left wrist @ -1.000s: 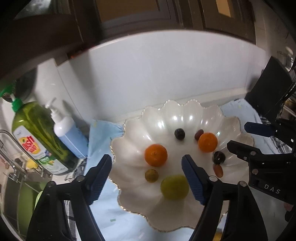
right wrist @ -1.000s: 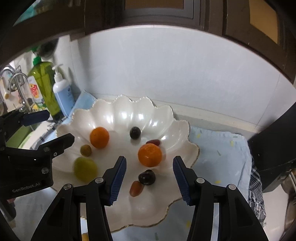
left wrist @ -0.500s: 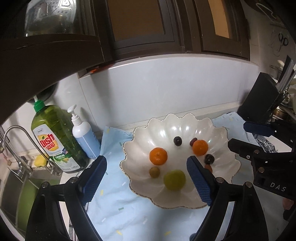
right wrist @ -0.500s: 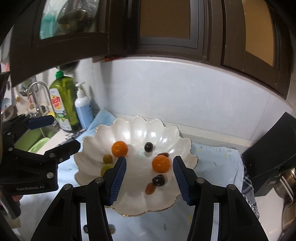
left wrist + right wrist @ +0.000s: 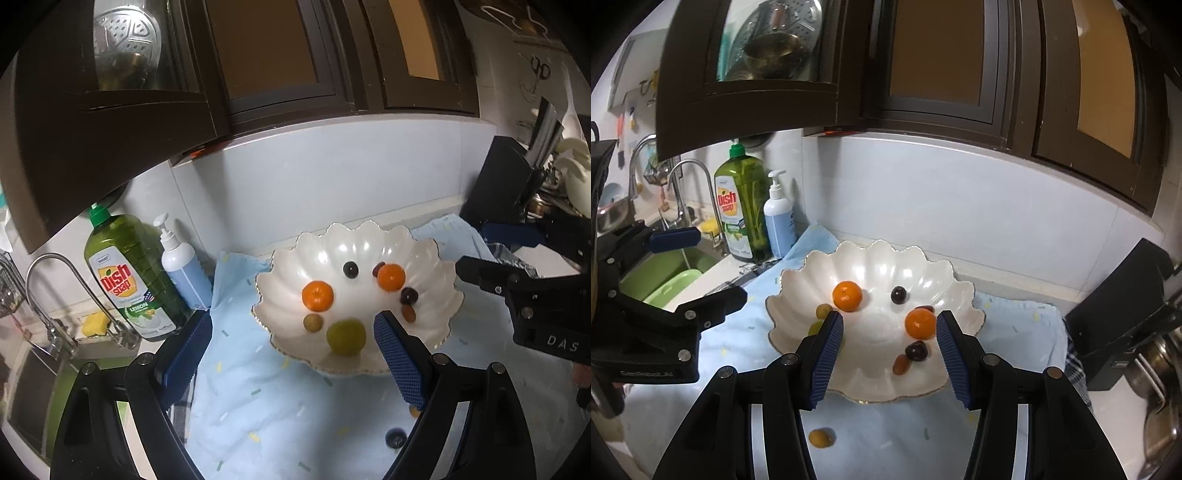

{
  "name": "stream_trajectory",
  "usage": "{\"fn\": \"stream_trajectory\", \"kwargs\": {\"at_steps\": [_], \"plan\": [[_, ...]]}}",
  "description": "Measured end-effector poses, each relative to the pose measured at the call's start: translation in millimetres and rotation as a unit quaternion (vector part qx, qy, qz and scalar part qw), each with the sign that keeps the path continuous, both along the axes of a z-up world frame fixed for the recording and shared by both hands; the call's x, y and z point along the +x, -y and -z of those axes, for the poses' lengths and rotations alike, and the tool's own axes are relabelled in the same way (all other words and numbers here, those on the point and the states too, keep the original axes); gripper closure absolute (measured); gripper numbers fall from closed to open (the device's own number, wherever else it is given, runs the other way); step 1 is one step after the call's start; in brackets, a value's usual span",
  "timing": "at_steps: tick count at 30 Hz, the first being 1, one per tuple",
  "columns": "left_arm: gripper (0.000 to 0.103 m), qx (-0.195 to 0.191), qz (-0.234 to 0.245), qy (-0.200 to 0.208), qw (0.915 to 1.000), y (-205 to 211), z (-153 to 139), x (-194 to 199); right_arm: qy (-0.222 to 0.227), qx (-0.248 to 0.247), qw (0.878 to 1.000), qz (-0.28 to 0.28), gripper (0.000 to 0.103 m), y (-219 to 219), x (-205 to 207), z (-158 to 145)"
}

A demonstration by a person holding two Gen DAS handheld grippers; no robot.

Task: Organize fruits
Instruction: 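Withdraw both tools toward the small yellow and black fruits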

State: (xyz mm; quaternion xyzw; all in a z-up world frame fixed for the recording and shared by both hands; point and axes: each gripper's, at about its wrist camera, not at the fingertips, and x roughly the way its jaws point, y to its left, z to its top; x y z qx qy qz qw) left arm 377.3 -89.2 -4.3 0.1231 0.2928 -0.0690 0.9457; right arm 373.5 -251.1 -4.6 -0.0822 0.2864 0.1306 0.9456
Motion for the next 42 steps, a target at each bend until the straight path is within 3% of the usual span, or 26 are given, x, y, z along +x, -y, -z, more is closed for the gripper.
{"fn": "stream_trajectory", "kwargs": {"at_steps": [17,38,42], "plan": [[0.014,0.008,0.020,-0.035,0.9992,-0.4,38.5,-37.1,-0.043,-0.008,0.999,-0.033,0.049,-11.9,-32.4,35.1],[0.032,0.022,0.095,-0.097,0.9905,24.4,98.3,-50.4,-0.105,-0.020,0.991,-0.083,0.051,-22.5,-39.8,89.8],[0.036,0.021,0.103,-0.113,0.9880,28.5,109.1,-48.1,-0.122,-0.022,0.988,-0.090,0.055,-24.2,-37.6,101.9]]}}
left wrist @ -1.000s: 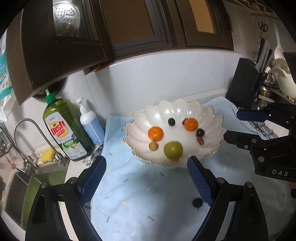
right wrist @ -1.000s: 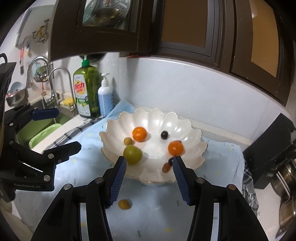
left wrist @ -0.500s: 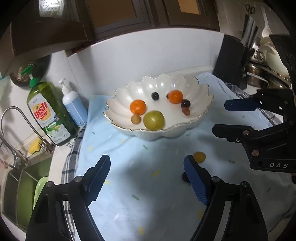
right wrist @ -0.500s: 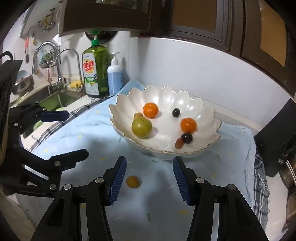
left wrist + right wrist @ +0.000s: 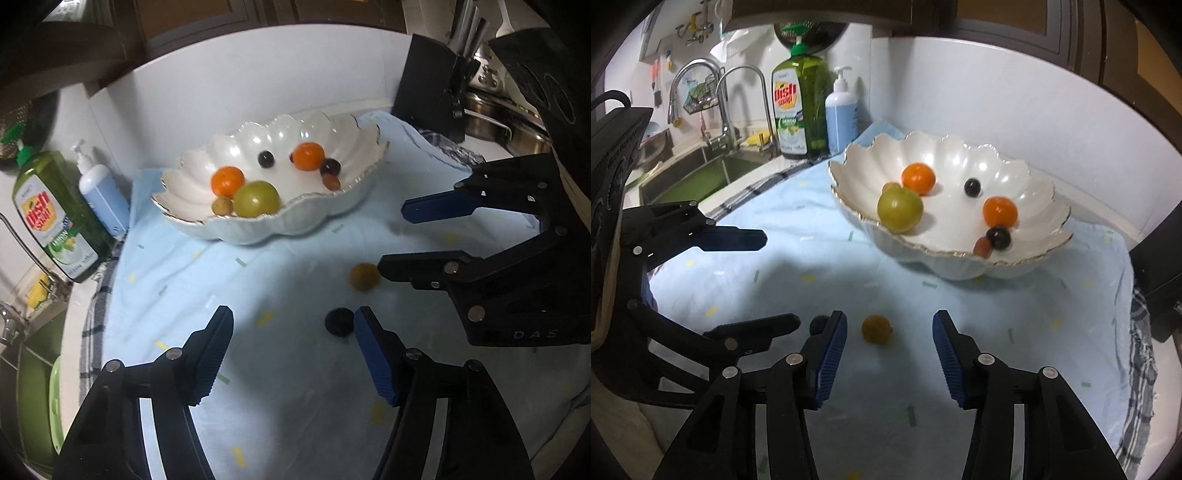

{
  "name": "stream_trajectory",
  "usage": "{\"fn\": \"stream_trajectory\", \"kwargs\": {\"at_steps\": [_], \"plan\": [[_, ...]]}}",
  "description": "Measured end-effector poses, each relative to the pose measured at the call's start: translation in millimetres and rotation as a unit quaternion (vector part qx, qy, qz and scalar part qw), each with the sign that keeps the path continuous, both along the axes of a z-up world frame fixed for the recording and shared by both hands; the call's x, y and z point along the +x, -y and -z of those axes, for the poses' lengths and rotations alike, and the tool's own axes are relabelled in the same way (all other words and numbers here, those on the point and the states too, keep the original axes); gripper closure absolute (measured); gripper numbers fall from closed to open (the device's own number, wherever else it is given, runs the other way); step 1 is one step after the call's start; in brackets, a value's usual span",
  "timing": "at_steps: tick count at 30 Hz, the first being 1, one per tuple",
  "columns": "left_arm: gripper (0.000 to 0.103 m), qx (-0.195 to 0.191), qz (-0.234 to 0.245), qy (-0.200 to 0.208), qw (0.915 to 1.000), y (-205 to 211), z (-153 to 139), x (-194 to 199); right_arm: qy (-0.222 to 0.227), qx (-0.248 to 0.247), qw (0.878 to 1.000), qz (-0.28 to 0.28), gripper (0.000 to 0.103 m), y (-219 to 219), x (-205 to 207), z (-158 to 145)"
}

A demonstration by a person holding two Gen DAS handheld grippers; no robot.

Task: Organize fruits
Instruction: 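Withdraw both tools toward the small yellow and black fruits, then grasp the small yellow fruit with the right tool while the left grasps the black fruit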

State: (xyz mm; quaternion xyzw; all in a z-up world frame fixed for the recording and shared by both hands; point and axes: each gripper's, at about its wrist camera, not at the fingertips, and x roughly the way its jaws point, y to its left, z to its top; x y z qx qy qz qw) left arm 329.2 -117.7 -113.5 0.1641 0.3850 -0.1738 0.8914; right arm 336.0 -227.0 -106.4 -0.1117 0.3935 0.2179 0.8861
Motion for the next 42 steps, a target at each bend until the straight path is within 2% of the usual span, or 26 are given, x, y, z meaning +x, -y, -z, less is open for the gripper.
{"fn": "stream_trajectory", "kwargs": {"at_steps": [11,16,23,30,42], "plan": [[0.052,0.004,0.037,-0.028,0.9989,14.2,23.3,3.2,-0.032,-0.003,0.999,-0.009,0.061,-4.1,9.1,22.7],[0.063,-0.003,0.039,-0.043,0.9983,14.6,30.2,8.7,-0.038,-0.002,0.999,-0.012,0.064,-6.5,12.1,28.1],[0.069,-0.017,0.047,-0.050,0.9975,14.5,33.2,11.1,-0.046,0.000,0.999,-0.019,0.066,-9.6,16.7,34.3],[0.079,-0.028,0.053,-0.056,0.9966,14.9,33.6,13.2,-0.054,-0.003,0.998,-0.030,0.078,-13.3,20.7,40.4],[0.081,-0.042,0.035,-0.041,0.9977,8.7,22.0,12.5,-0.048,0.004,0.998,-0.026,0.078,-12.9,15.6,35.8]]}}
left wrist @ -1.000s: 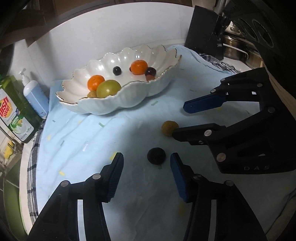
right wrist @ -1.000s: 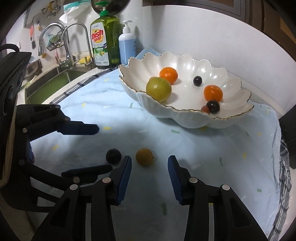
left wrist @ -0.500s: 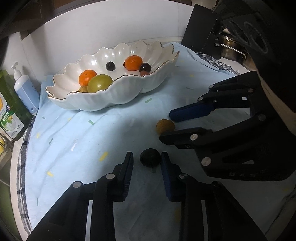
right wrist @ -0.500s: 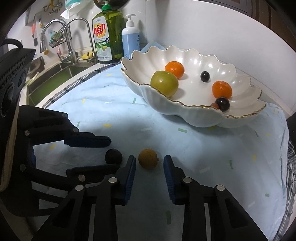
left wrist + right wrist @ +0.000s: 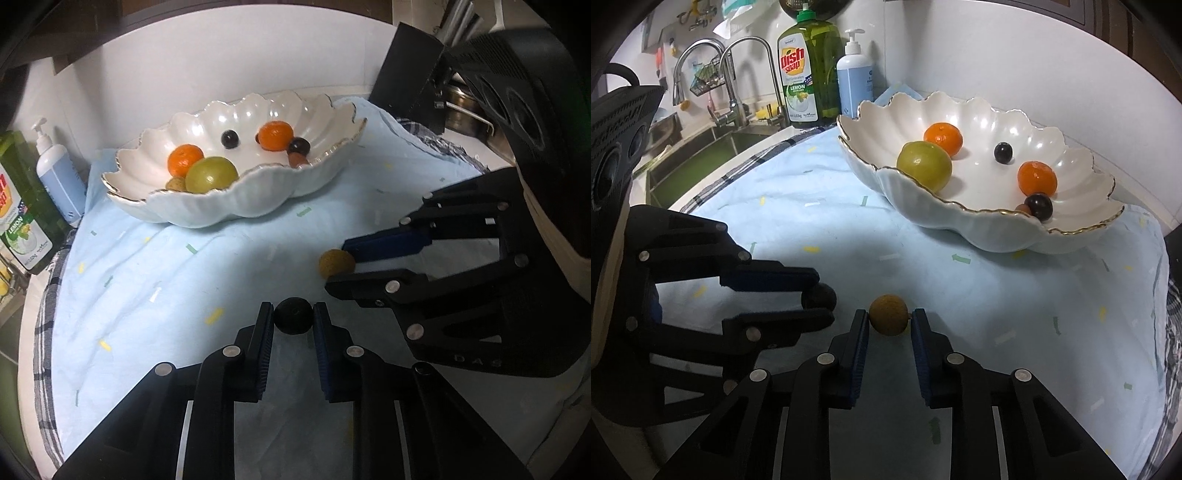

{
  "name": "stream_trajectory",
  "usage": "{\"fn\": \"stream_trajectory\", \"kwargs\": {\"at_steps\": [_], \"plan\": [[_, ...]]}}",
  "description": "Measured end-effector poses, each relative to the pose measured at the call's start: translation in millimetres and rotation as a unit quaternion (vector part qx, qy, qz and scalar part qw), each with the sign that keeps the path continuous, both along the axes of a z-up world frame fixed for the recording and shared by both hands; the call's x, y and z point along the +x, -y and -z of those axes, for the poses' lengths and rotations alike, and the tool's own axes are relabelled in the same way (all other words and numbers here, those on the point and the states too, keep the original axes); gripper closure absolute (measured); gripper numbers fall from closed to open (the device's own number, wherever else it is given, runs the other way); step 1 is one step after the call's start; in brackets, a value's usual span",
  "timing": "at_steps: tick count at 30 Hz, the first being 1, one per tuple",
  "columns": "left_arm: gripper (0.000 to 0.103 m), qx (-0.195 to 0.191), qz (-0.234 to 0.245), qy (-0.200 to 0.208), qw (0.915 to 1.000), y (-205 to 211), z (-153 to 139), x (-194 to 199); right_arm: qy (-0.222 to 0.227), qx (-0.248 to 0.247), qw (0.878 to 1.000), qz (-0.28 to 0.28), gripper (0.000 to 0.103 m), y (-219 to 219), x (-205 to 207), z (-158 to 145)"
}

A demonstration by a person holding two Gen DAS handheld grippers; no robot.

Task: Organize fruits
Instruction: 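Grasp the small yellow fruit with the right tool while the left grasps the black fruit, then lift both small fruits and carry them over the bowl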

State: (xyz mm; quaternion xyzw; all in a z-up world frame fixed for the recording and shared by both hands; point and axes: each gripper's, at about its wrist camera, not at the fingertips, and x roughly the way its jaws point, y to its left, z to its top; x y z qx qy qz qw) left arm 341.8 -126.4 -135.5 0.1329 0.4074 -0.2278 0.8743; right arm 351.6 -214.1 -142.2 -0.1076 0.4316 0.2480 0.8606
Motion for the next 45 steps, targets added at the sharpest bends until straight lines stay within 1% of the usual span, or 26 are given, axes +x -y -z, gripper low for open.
{"fn": "stream_trajectory", "kwargs": {"at_steps": [11,20,25,31,37,45], "plan": [[0.081,-0.014,-0.021,0.037,0.9990,-8.5,-26.2,-6.6,0.026,0.006,1.000,0.009,0.078,2.7,-7.1,-21.0],[0.081,-0.019,-0.035,0.076,0.9964,-16.5,-51.7,-14.2,0.060,0.013,0.998,0.018,0.078,4.4,-16.1,-45.5],[0.081,-0.028,-0.045,0.097,0.9939,-19.9,-67.1,-15.1,0.081,0.023,0.996,0.029,0.078,8.1,-17.6,-60.7],[0.081,-0.042,-0.055,0.123,0.9900,-22.4,-87.2,-8.3,0.103,0.041,0.993,0.049,0.078,15.7,-10.4,-79.3],[0.081,-0.054,-0.062,0.148,0.9856,-19.9,-105.3,5.2,0.134,0.044,0.988,0.069,0.078,20.8,-1.4,-96.1],[0.081,-0.065,-0.070,0.163,0.9821,-16.0,-119.5,29.7,0.163,0.045,0.981,0.094,0.078,28.7,19.0,-113.1]]}}
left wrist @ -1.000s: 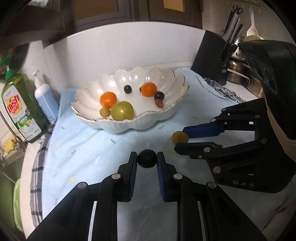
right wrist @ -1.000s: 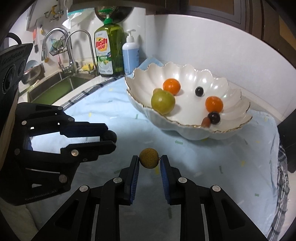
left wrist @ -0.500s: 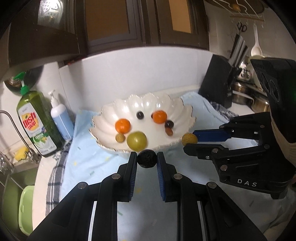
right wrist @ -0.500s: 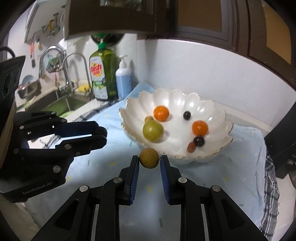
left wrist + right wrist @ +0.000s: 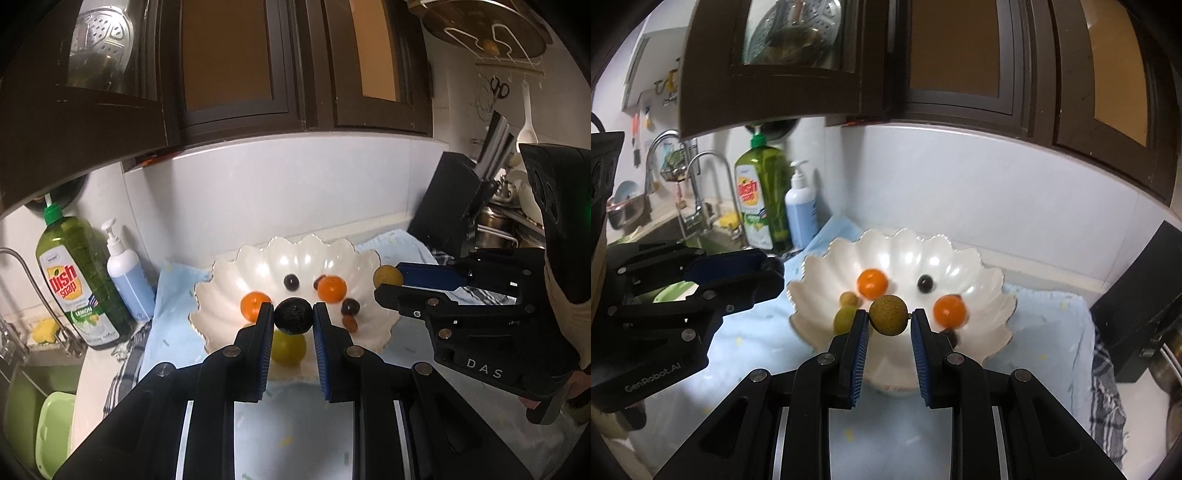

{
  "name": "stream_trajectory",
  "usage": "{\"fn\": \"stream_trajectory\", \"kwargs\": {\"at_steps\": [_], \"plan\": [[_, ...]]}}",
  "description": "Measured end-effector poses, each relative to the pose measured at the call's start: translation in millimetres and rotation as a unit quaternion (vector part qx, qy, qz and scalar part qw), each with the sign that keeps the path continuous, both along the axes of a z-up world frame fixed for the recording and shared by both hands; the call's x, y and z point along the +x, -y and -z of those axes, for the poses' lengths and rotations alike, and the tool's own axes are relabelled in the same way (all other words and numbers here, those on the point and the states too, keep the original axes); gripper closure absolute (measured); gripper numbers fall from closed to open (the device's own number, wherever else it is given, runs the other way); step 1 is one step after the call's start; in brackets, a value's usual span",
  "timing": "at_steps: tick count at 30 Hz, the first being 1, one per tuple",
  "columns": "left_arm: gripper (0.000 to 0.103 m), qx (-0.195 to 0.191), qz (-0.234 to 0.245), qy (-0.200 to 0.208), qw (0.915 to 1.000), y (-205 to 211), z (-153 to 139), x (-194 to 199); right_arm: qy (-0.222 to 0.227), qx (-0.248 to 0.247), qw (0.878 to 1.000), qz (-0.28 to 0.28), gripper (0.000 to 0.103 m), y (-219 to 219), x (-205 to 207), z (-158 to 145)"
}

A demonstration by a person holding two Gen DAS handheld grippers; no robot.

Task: Organize fruits
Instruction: 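Lift both small fruits and carry them over the bowl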

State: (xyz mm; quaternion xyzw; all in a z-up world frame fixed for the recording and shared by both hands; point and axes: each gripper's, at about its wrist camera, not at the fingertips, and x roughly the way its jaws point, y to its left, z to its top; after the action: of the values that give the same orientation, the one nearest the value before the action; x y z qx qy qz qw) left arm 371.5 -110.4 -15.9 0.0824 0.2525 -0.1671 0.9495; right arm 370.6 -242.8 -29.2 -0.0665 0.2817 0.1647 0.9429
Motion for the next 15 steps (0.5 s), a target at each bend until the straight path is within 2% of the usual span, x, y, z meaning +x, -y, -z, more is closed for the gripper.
{"fn": "stream_trajectory", "kwargs": {"at_steps": [7,15], "plan": [[0.081,-0.008,-0.002,-0.006,0.9999,5.4,-2.8,28.4,0.005,0.002,1.000,0.012,0.078,5.0,25.9,-4.2],[0.081,-0.008,-0.001,-0.021,0.9997,16.6,1.9,62.4,-0.015,-0.009,1.000,0.025,0.078,12.7,54.7,3.7]]}}
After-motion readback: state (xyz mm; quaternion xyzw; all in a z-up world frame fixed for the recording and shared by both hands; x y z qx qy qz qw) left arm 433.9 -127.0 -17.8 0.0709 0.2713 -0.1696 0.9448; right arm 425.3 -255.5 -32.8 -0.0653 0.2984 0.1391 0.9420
